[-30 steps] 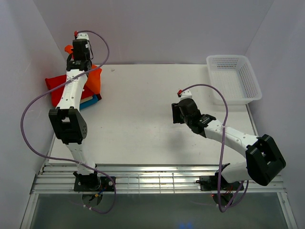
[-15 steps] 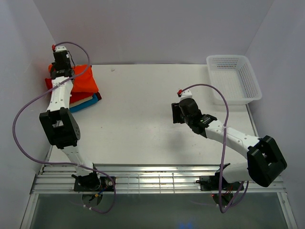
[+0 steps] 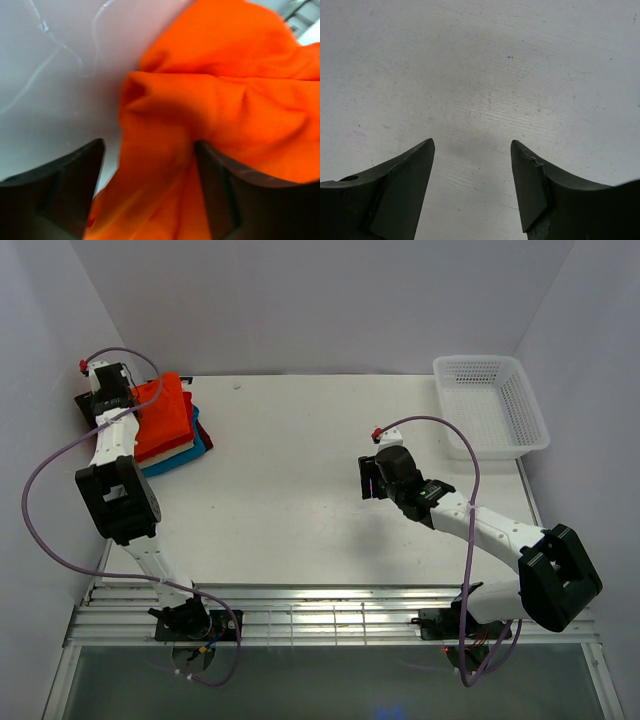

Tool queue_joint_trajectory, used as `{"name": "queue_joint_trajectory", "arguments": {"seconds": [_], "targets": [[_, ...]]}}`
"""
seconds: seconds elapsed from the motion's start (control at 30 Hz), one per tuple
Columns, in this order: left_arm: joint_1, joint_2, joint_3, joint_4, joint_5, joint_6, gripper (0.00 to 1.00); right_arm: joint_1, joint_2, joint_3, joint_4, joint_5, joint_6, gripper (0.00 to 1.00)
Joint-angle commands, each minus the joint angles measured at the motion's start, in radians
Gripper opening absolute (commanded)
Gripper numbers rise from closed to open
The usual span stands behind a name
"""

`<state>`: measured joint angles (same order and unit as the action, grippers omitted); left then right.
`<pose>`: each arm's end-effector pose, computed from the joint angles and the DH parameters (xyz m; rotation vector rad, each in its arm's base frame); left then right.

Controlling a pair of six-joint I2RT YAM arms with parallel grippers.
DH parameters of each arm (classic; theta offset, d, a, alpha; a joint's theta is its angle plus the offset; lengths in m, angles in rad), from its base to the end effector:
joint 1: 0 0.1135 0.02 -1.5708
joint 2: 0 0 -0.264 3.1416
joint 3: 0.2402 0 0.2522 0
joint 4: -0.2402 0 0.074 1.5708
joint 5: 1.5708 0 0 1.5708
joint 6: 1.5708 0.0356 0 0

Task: Fold and stack the t-shirts
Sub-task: Put the neatly folded tshirt into the corner of the board with the left arm

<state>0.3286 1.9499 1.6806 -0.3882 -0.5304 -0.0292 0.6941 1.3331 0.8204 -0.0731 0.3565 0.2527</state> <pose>0.4226 0.1631 0.2874 -0.6821 2.1183 0.7540 0.2310 0.1761 0.2428 -0.2629 2.1042 0.1779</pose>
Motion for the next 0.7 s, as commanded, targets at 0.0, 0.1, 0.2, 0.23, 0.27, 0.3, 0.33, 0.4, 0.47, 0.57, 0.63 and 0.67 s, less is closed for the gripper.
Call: {"name": "queue_joint_trajectory", "arguments": {"seconds": [0.0,0.1,0.2,0.23,0.27,0.3,0.33,0.4,0.47,0.57,0.63,0.67], "targets": [[0.013,-0.016,0.062,-0.021,-0.049,-0.096,0.89,0.001,0.000,0.017,0.018,0.013,-0.010,0.69],[-0.002,-0.069,0.073,-0.032,-0.049,-0.123,0.91,0.001,0.008,0.036,-0.002,0.016,-0.010,0.69],[-0.069,-0.158,0.109,-0.034,-0.088,-0.114,0.91,-0.001,0.005,0.046,-0.001,0.006,-0.006,0.69],[-0.124,-0.184,0.137,-0.032,-0.104,-0.104,0.91,0.001,0.003,0.051,0.002,0.004,-0.004,0.68],[-0.157,-0.236,0.151,-0.034,-0.117,-0.085,0.91,0.001,0.000,0.054,0.004,-0.005,-0.004,0.68],[-0.218,-0.264,0.160,-0.031,-0.137,-0.078,0.91,0.001,-0.005,0.069,0.001,-0.010,-0.004,0.66],[-0.244,-0.294,0.166,-0.031,-0.141,-0.081,0.91,0.001,-0.009,0.077,-0.005,-0.011,-0.004,0.65],[-0.284,-0.401,0.139,-0.032,-0.114,-0.128,0.91,0.001,-0.029,0.089,-0.014,-0.010,-0.004,0.63],[-0.307,-0.475,0.046,-0.043,-0.022,-0.176,0.91,0.002,-0.048,0.102,-0.019,-0.002,-0.001,0.63],[-0.312,-0.601,-0.136,-0.054,0.061,-0.259,0.91,0.004,-0.087,0.117,-0.043,0.016,0.002,0.63],[-0.358,-0.690,-0.243,-0.019,0.090,-0.299,0.90,0.004,-0.129,0.118,-0.051,0.024,-0.009,0.62],[-0.365,-0.722,-0.302,0.021,0.101,-0.298,0.90,0.004,-0.143,0.135,-0.065,0.042,-0.013,0.63]]}}
